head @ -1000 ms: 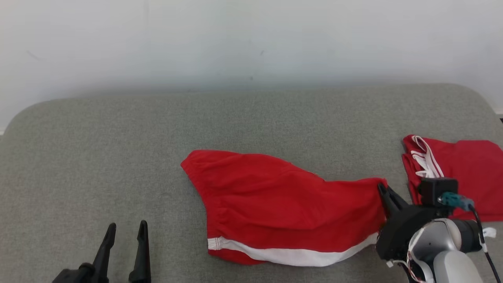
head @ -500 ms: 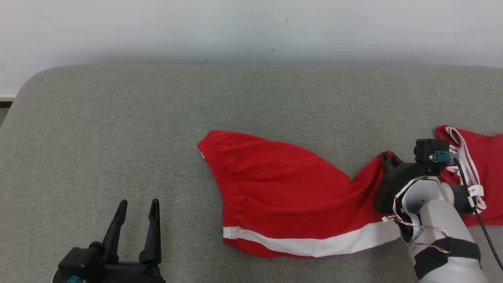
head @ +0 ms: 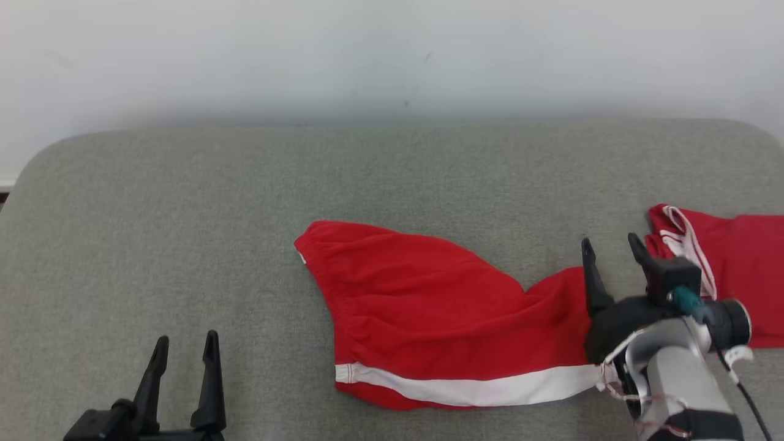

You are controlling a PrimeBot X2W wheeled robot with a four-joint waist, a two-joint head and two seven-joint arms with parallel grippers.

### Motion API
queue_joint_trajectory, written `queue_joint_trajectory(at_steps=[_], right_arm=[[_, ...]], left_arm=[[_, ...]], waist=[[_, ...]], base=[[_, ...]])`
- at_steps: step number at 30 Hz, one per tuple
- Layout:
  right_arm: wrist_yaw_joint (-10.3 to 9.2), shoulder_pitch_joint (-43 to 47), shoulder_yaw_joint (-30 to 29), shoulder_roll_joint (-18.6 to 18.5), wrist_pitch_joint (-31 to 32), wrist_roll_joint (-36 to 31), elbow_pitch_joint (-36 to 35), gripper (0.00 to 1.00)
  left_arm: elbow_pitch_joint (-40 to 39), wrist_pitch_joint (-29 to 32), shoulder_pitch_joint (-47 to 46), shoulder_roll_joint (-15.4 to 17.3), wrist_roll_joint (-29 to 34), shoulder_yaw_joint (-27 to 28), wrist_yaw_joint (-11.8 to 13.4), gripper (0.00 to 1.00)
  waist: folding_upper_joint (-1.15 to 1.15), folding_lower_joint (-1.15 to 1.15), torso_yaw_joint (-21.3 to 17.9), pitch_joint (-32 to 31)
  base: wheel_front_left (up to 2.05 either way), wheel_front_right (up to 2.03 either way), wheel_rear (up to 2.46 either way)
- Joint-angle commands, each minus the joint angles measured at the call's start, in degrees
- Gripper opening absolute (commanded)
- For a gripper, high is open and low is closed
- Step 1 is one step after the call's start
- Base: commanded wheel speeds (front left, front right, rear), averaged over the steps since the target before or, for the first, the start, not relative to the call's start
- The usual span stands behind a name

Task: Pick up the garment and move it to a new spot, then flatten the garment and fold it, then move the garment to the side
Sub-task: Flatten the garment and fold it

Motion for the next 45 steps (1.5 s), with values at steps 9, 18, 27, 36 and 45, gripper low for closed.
queue_joint_trajectory(at_steps=[9, 18, 27, 36, 45], right_arm=[[-0.16, 12.9, 6.2, -0.7, -5.2, 3.9, -12.2, 1.0], [-0.16, 23.0, 9.0, 0.0, -5.8, 5.5, -22.7, 1.0], [-0.16, 29.2, 7.2, 1.0, -5.8, 6.8, -25.3, 1.0], [-0.16, 30.0, 7.1, 1.2, -5.1, 8.3, -25.7, 1.0], [-0.16, 29.6, 7.6, 1.2, -5.0, 9.3, -25.6, 1.0]], left_arm=[[-1.0, 0.0, 5.1, 0.0, 0.5, 1.7, 1.2, 1.0], [-1.5, 0.0, 8.0, 0.0, 1.0, 1.4, 2.0, 1.0], [-0.5, 0.0, 9.6, 0.0, 1.6, 0.4, 2.3, 1.0], [-0.2, 0.0, 8.7, 0.0, 1.3, -0.1, 2.2, 1.0], [0.2, 0.0, 7.9, 0.0, 1.9, -0.2, 1.9, 1.0]], waist=[[-0.01, 0.0, -4.7, -6.1], [-0.01, 0.0, -5.8, -8.2], [-0.01, 0.0, -6.2, -9.0], [-0.01, 0.0, -6.6, -8.5], [-0.01, 0.0, -6.7, -8.0]], base=[[0.0, 0.0, 0.0], [0.0, 0.0, 0.0], [0.0, 0.0, 0.0], [0.0, 0.0, 0.0], [0.0, 0.0, 0.0]])
